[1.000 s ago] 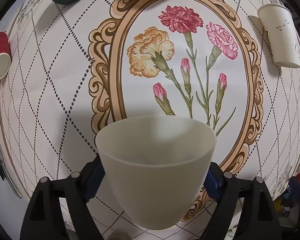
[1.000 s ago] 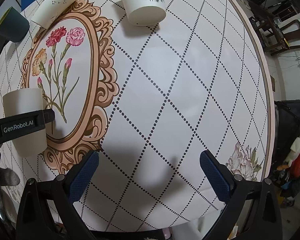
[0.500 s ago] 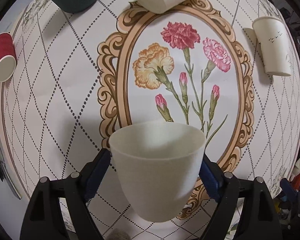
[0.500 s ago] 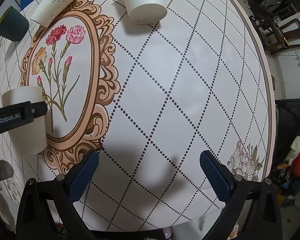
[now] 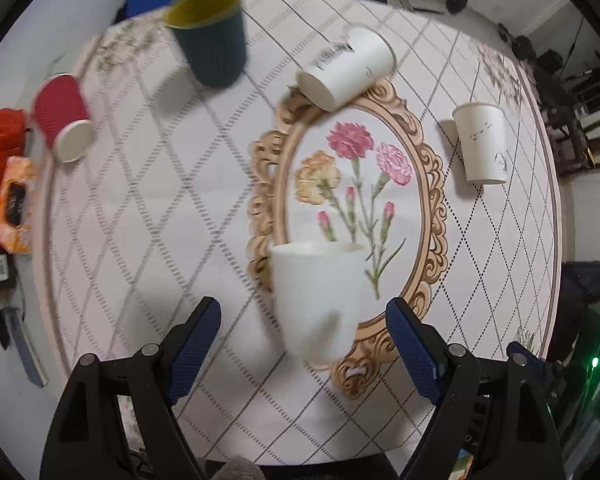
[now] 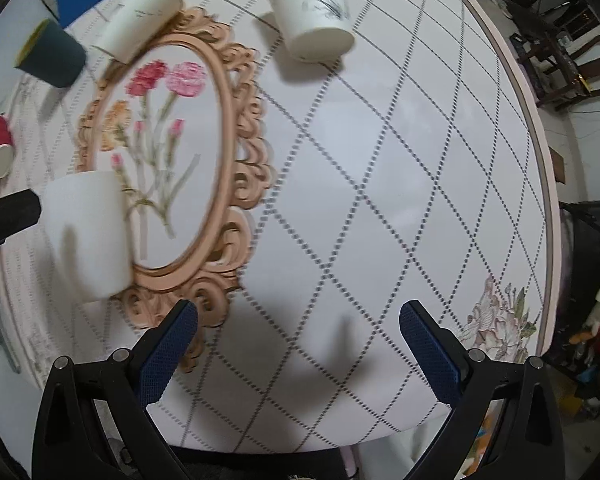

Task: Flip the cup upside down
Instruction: 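Lower the white cup and open the left gripper, releasing it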

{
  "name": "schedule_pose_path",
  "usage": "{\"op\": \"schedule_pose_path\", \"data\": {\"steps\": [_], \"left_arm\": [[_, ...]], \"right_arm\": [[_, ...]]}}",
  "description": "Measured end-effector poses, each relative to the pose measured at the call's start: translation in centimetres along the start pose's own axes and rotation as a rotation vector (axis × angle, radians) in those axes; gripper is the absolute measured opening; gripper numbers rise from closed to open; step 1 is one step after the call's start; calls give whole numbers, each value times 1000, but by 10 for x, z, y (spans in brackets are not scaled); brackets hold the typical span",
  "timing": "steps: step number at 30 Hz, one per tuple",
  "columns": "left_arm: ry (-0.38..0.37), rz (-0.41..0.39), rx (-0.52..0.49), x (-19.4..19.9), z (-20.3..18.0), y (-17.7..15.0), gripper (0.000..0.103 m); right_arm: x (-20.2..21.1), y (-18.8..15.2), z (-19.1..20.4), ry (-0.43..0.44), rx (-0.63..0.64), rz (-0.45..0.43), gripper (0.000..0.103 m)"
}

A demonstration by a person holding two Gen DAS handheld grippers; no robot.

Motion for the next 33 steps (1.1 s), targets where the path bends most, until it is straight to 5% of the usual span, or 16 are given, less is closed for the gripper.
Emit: {"op": "schedule_pose_path", "data": {"steps": [12,17,21,23,27,33], "left_arm": [[135,-81,113,63,79,-60,84],[143,-76,143,59,116,-68,84],[119,-46,170,37,140,-69,85],[116,-38,178,25,150,-69,96],[119,-49,205,6,160,-71,96],[110,1,282,-26,164,-80,96]], "right_arm": [[58,-21,92,158,83,-69,102],[39,-2,152,137,103,-85,102],[31,7,183,38,201,-91,102],[36,12,199,-47,332,-119,102],[44,13,238,-320,805,-256,102],[7,-39,264,-741,1908,-440,102]]}}
Point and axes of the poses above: each gripper's, at about its wrist camera, not at the fingertips, and x roughly against the way its jaws point, z to its left, y to its top, the point moved 3 cm from there along -x, roughly the way its jaws point, and after that the axes turned 5 degrees about -y, right-handed, at the moved point
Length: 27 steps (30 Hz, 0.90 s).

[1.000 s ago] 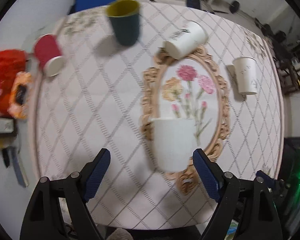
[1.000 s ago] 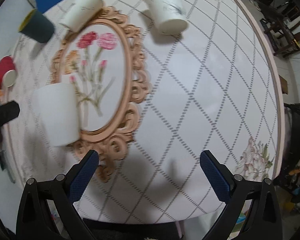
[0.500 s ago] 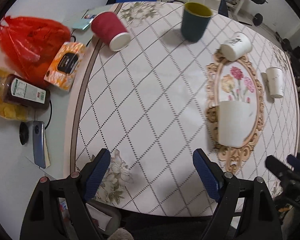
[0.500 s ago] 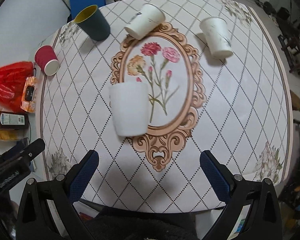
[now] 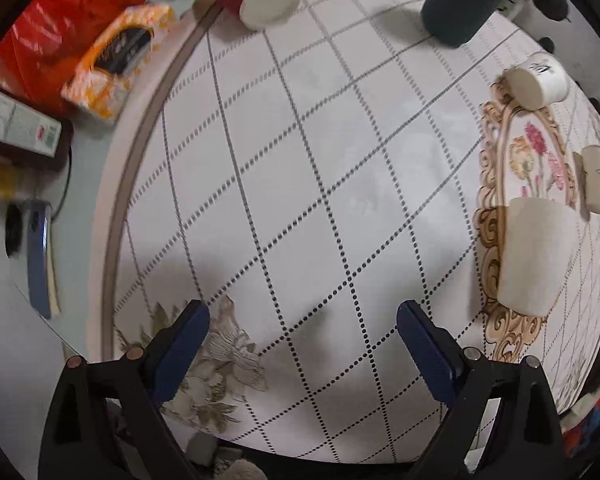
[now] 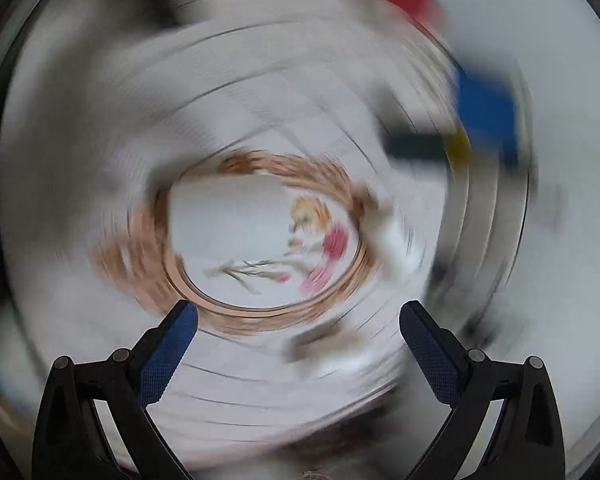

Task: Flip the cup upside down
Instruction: 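Lower the white cup and open the left gripper, releasing it, then grasp the white plastic cup's base with the right gripper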

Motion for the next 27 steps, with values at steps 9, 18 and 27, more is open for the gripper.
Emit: {"op": "schedule_pose_path", "data": {"steps": [9,18,27], "left_arm": [[-25,18,88,-14,5,-15,96],[-32,30,146,-25,24,-30,96],[-34,40,162,-32,46,-35,96]], "right_arm": [[-41,-10,61,-300,966,-265,102],[-79,-10,67,-310,1291,-350,102],[-108,-6,62,-272,1346,-347,97]]}}
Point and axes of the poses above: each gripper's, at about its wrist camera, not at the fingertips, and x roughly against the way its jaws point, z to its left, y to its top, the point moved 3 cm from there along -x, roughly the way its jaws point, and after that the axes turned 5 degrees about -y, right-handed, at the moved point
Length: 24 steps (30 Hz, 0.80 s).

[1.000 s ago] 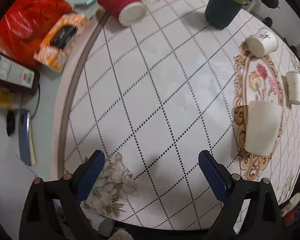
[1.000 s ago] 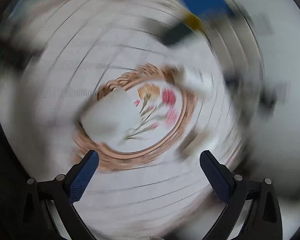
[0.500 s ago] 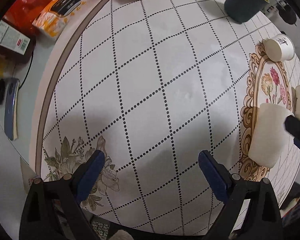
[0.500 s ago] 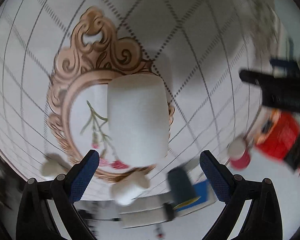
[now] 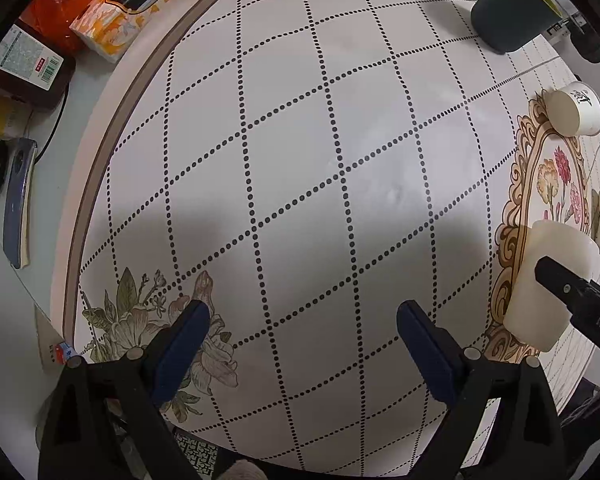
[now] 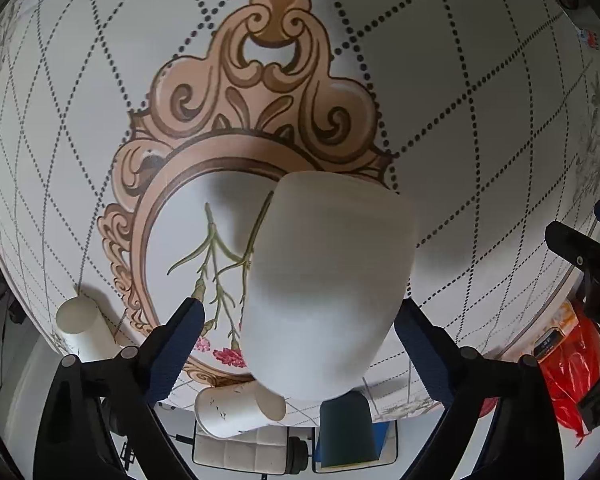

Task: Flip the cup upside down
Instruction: 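Grasp the white plastic cup's base with the right gripper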

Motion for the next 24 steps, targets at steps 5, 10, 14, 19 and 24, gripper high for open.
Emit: {"op": "schedule_pose_path", "data": {"steps": [5,10,14,19,24], "left_arm": [[0,5,-10,-7,-9,21,96],[1,6,-15,-7,-5,17,96],[4,6,-14,-6,-7,19,96],[5,8,-10,-6,-6,22,96],[5,10,-6,-8,-2,23,96]], "right_arm": [[-9,-6,-4,5,-14,-12,96],[-11,-7,-1,14,-20,-9,85],[-13,-6,-7,20,-38,-10,76],[-19,-10,-16,29,-53,-14,76],[-23,-8,-23,40,-75,-17,76]]}}
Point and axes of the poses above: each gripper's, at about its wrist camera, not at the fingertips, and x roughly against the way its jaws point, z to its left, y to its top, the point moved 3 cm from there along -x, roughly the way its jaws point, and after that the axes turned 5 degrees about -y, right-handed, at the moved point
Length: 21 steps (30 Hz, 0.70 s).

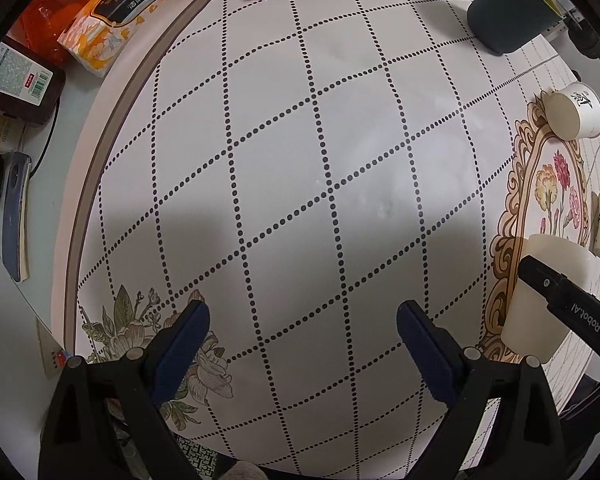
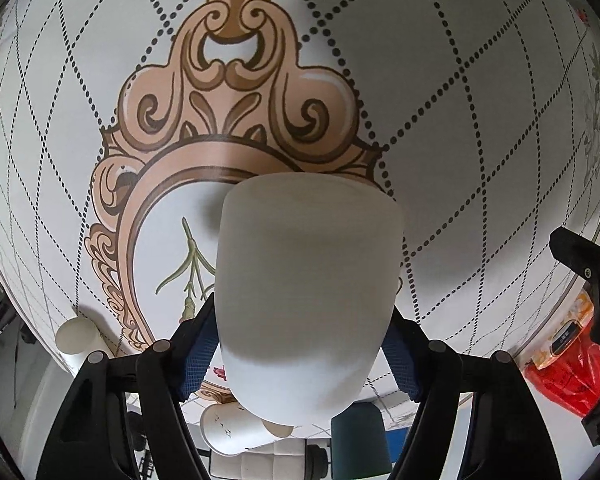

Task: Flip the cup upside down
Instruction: 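Grasp the white plastic cup's base with the right gripper, then lift and rotate the white cup with the right gripper, turning it upside down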

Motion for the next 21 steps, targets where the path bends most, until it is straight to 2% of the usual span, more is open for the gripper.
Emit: {"op": "schedule_pose_path", "data": {"steps": [12,17,21], "left_arm": [[15,-2,-25,5,-14,11,96],[22,-6,-47,7,-24,14,96],[27,-7,-64,9,-29,14,96]], "right_arm": [[-1,12,-18,47,-167,21,75],[-3,6,-32,124,-328,29,75],[-5,0,-47,225,-532,35,75]]}}
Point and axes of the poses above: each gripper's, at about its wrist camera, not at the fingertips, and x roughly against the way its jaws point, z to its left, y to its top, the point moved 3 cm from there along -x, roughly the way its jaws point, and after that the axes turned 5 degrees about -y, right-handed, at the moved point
